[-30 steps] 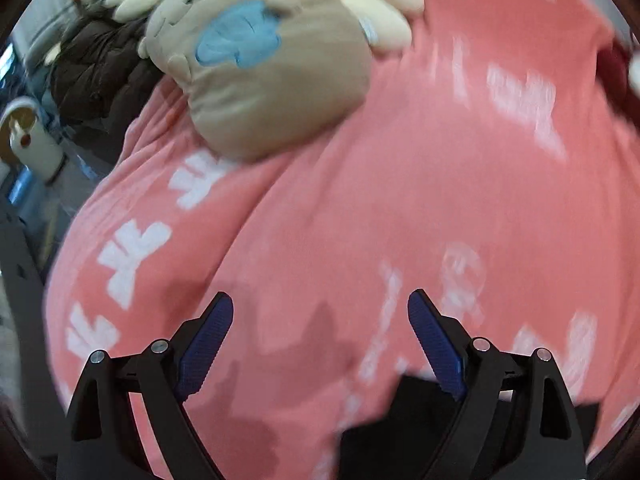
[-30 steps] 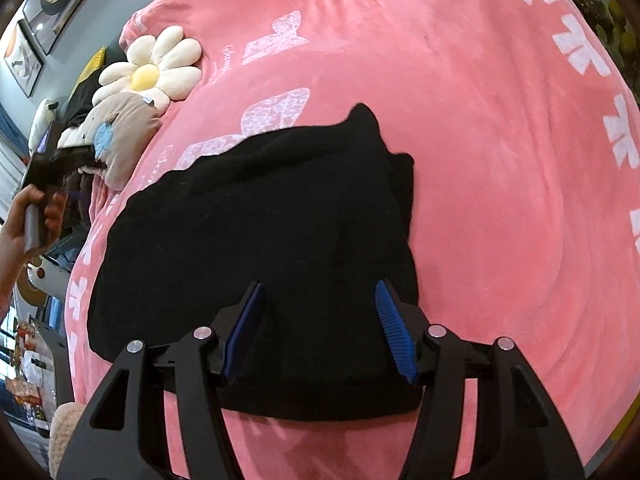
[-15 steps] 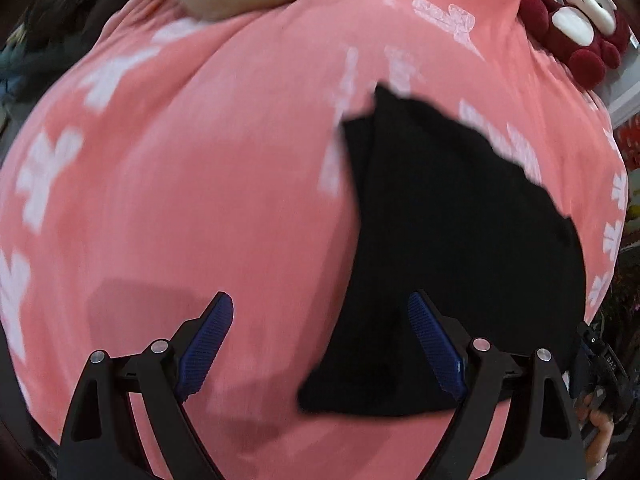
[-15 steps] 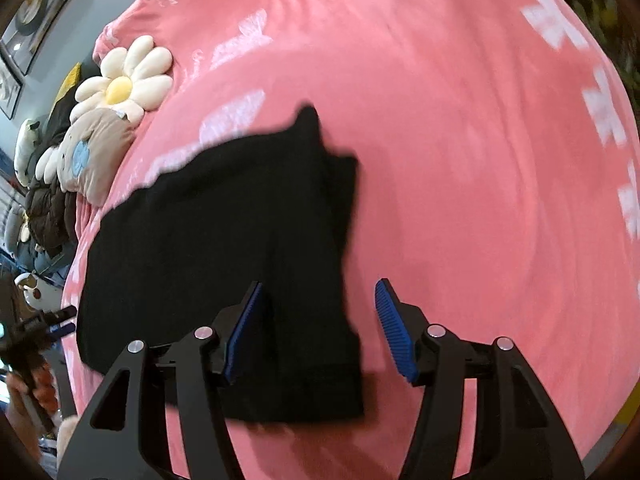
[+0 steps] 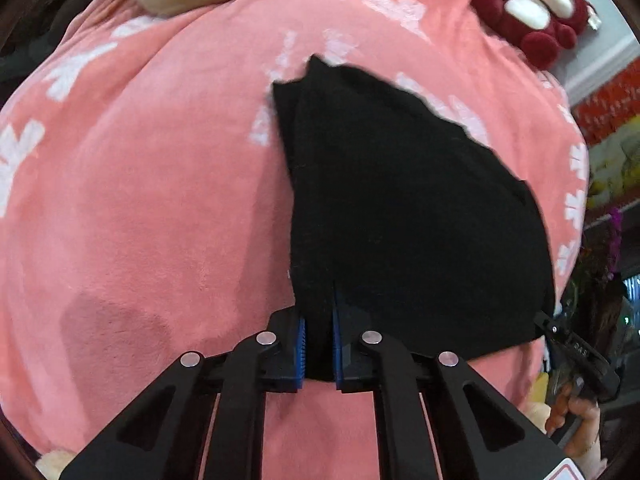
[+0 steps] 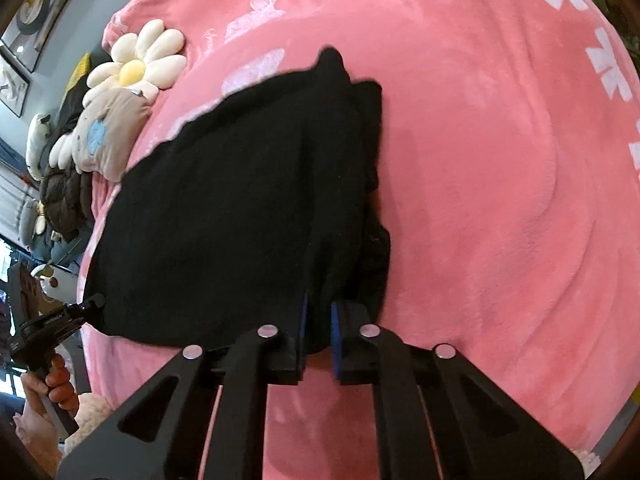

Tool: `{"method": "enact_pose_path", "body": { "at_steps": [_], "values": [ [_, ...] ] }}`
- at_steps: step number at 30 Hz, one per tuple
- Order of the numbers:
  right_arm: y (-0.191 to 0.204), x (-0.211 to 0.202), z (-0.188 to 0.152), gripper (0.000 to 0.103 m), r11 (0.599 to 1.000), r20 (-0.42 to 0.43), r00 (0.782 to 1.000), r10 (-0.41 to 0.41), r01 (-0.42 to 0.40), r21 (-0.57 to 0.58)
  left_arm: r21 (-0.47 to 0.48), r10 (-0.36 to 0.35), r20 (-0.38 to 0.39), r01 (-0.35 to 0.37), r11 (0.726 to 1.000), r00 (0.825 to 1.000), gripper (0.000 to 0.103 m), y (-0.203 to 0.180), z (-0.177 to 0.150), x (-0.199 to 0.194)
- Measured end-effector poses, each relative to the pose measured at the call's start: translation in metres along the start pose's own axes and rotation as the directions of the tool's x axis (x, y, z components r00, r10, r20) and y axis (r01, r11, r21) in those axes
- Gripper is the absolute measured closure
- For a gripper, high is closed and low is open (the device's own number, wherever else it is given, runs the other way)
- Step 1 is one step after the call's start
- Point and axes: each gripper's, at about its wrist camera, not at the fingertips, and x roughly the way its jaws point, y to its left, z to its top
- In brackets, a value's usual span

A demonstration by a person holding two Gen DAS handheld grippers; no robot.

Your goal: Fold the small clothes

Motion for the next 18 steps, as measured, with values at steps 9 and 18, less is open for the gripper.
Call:
{"method": "enact_pose_path", "body": {
  "at_steps": [9,18],
  "values": [
    [-0.02,-0.006,-0.024,0.094,0.997,-0.107,0.993,-0.04,0.033,-0.069,-0.01,0.075,-0.141,-0.077,0.997,0.987,0.101,0.021,-0.024,-0.024],
    [-0.022,-0.016,-0.03,0.048,0.998,-0.005,0.999,-0.05,0.05,-0.027,-0.151,0.031,0.028,-0.026,0.988,0.999,0.033,0.028,-0.034,-0.028]
  ]
}}
